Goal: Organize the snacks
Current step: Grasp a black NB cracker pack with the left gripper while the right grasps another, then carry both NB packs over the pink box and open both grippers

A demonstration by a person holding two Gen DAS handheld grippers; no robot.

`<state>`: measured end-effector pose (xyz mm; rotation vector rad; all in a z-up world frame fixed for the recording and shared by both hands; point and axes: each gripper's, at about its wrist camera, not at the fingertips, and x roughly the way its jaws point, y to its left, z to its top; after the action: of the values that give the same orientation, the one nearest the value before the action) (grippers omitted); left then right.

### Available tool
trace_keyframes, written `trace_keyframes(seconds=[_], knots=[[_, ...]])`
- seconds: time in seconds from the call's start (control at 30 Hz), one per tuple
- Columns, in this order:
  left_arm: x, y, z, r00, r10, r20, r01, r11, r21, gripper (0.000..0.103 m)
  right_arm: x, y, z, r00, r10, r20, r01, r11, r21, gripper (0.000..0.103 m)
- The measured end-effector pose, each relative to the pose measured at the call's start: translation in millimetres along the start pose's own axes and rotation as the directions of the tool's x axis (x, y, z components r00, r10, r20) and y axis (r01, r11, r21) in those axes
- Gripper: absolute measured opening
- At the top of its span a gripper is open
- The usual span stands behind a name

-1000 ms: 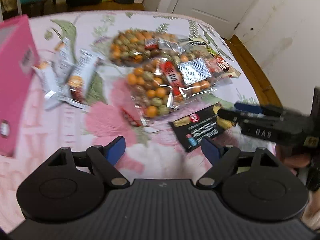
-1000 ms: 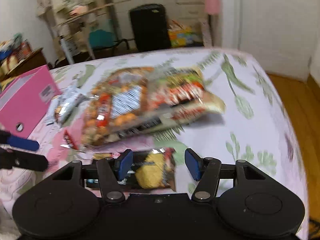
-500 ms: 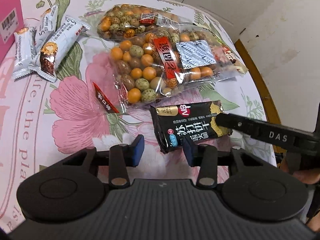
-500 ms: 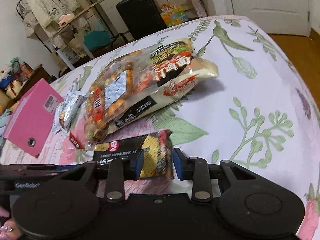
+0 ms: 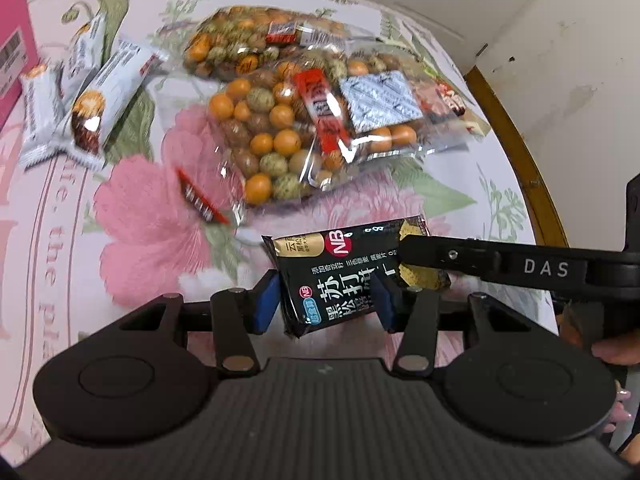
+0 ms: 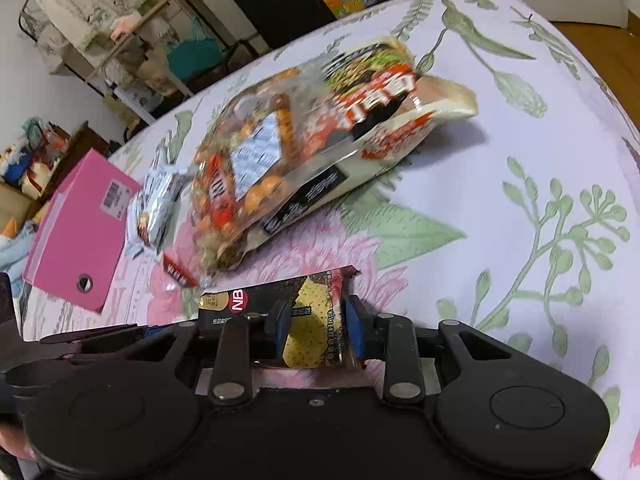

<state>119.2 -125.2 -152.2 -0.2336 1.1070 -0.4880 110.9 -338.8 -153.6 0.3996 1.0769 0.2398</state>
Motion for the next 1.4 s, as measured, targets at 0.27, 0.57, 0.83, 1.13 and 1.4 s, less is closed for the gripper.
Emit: trace_keyframes(seconds=[0.27,0.57,0.83,1.13,1.4], knots=[[-32.3,-0.5,-12.1,0.999,0.052,0.001,-0.052,0.997,0.062,0.049,-5.7,37.9,-10.3,0.997,-0.002,-0.074,0.000,1.000,-0.027,0.054],[-72.7,10.1,-20.5,0.997,0.083,0.000,-0.083,0.991,0.104,0.049,-14.4,83.8,-16.7,0.993,-0.012,-0.115,0.003,0.997,-0.073,0.055],[-109.4,30.9,-24.7,0.995,0.095,-0.007,-0.093,0.988,0.122,0.049,-22.2,128.2,-22.4,0.991,-0.019,-0.136,0.000,0.990,-0.139,0.057],[-163.0,76.0,-23.8,0.994,0.112,0.016,-0.112,0.991,0.068,0.049,-22.9,187.4,-16.5,0.982,0.079,-0.174,-0.117,0.968,-0.223,0.061],[-208.9,109.5,-19.8,0.988,0.152,0.032,-0.153,0.988,0.034,0.049,-17.4,247.5,-9.9,0.970,0.110,-0.215,-0.176,0.932,-0.316,0.061]])
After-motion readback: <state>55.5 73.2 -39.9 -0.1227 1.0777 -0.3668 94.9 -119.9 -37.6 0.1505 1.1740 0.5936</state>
